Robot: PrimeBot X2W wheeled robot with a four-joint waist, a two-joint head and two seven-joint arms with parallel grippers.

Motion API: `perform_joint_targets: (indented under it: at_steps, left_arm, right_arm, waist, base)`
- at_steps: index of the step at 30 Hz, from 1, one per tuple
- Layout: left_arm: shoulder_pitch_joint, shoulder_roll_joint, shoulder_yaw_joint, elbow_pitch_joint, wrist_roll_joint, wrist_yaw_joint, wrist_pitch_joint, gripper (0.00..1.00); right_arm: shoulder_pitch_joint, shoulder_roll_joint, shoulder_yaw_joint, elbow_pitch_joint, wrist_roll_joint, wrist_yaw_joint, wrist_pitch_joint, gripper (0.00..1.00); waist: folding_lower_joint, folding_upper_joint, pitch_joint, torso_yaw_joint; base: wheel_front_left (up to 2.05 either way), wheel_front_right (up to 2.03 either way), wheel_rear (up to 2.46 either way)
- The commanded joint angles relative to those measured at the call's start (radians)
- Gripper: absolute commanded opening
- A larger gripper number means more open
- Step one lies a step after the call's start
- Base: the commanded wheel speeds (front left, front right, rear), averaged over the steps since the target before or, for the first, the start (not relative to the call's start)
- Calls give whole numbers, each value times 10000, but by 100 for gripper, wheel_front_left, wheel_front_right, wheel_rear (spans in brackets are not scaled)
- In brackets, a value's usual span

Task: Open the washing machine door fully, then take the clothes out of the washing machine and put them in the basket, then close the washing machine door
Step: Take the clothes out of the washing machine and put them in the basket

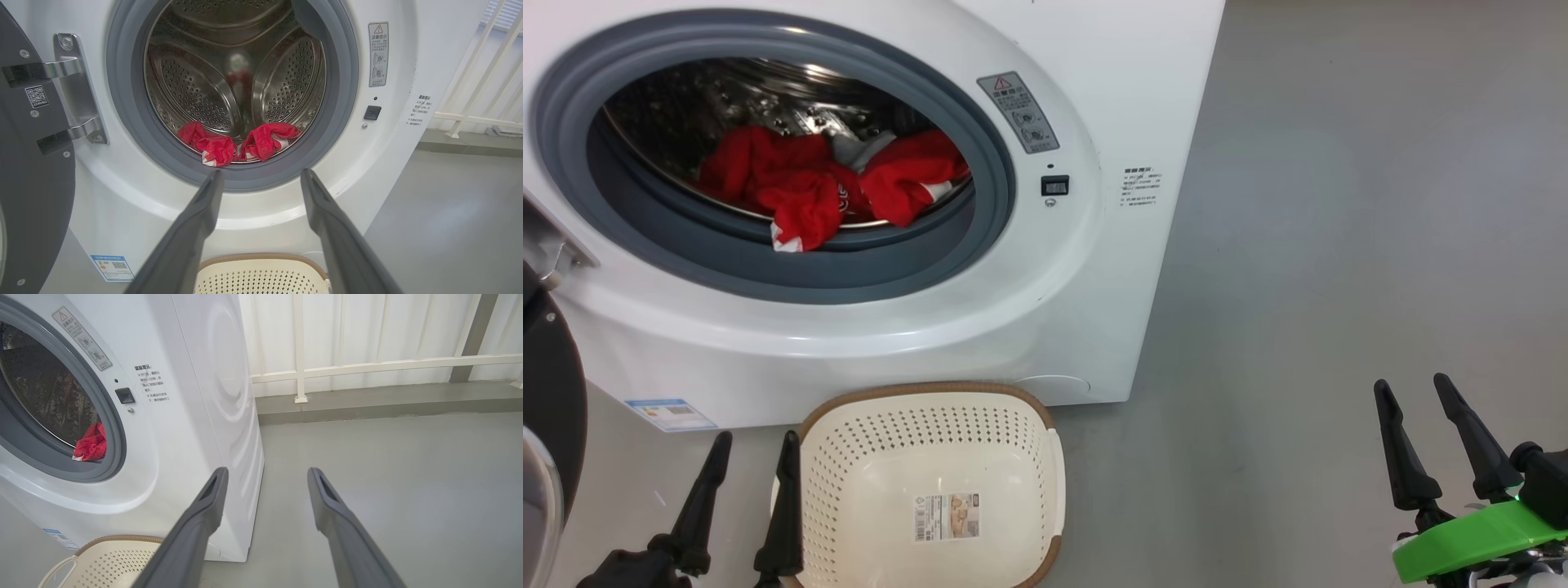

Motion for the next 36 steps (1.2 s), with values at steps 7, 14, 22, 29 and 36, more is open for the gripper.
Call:
perform_joint_targets:
  at_steps: [7,14,22,29,36]
  left_arm:
    - [-546,124,144,12,33,-56,-40,100]
    - [-1513,295,-477,746,26,-56,-40,100]
    - [-4418,574,-1333,3355,-561,-56,-40,100]
    - [-7330,802,-1654,5872,-1178,-56,-40,100]
    - [-9469,1176,-2012,7891,-2173,-56,329,100]
  right_arm:
    - [-236,-124,197,-280,-39,48,-65,100]
    - [-427,-24,332,-265,-15,48,-65,100]
    - [-860,81,652,-235,94,48,-65,100]
    - [-1368,341,845,-329,247,48,-65,100]
    - [-1739,586,1014,-366,340,48,-65,100]
  waist:
    - [0,-1,151,-42]
    - [0,-1,539,-156]
    - [0,-1,1312,-500]
    - [0,-1,2227,-1063]
    - [0,-1,2941,-1583]
  base:
    - [0,0,0]
    - [0,0,0]
    - [0,0,0]
    - [0,0,0]
    - [0,0,0]
